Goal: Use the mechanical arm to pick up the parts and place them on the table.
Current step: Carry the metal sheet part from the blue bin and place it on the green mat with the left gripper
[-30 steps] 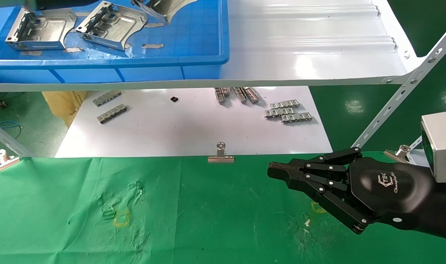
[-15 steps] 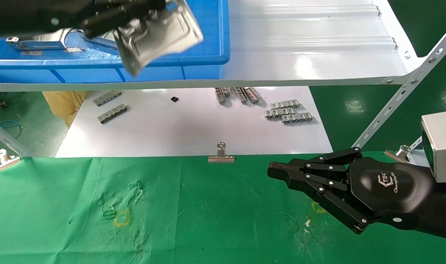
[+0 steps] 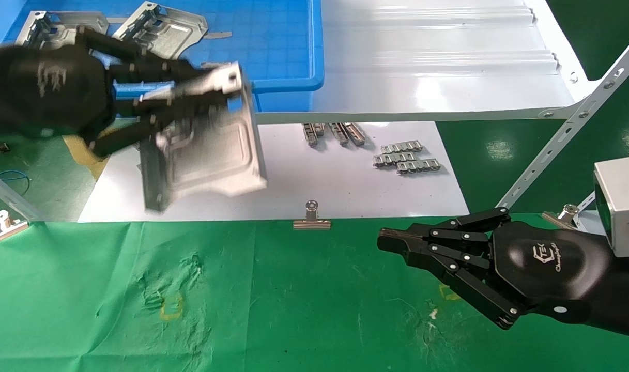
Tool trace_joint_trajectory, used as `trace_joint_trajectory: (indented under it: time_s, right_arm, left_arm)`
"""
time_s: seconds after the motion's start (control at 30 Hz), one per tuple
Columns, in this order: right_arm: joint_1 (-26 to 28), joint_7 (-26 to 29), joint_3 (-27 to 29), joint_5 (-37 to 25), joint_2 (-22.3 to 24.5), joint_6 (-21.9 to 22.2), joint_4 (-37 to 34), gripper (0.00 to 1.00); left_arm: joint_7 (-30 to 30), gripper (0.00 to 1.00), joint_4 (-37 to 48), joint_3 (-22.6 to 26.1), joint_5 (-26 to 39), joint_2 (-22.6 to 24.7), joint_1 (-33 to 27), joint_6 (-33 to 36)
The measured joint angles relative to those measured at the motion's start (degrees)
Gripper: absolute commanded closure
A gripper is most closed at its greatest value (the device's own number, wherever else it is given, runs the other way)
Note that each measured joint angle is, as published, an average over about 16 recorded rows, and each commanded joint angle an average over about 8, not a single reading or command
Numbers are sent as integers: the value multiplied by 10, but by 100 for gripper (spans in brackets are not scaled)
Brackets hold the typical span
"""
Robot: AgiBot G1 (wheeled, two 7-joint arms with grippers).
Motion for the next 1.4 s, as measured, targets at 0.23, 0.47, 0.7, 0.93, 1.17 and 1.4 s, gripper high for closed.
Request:
trace_joint_trajectory:
  time_s: [0.23,0.47,0.7,0.93,1.17,1.4]
  right_arm:
    - [0,0,0,0,0,0,0,100]
    - [0,0,0,0,0,0,0,100]
    - [0,0,0,0,0,0,0,100]
    - [0,0,0,0,0,0,0,100]
    - [0,0,0,0,0,0,0,100]
    - [0,0,0,0,0,0,0,100]
  left_arm:
    - [13,100,-97,69,-36,-57,47,-3]
    - [59,100,-124,147,-12,-82,57,-6]
    - [103,100,-95,210,28,-78,54,-18]
    - [127,100,-49,242,61,-58,60,-39]
    - [132,100,-23,255,83,-41,74,-64]
    - [130,100,-12,259,89,-35,90,-91]
